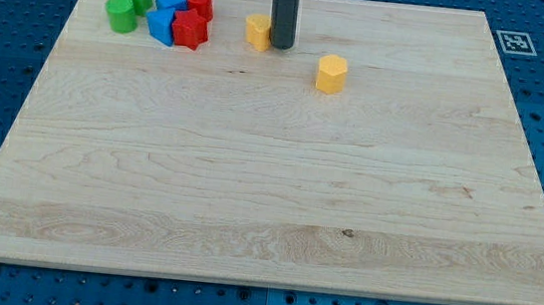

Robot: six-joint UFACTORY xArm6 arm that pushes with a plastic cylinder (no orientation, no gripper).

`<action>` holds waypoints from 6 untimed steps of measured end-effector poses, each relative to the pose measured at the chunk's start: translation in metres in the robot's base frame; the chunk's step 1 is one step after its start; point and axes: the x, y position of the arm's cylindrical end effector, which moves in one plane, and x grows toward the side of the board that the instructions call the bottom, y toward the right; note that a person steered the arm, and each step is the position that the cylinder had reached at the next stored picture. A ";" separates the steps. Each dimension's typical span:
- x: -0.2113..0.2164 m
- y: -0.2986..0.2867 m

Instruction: Move the yellow heart to the right of the red circle

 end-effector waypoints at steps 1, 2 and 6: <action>0.000 -0.003; 0.000 -0.032; -0.007 -0.052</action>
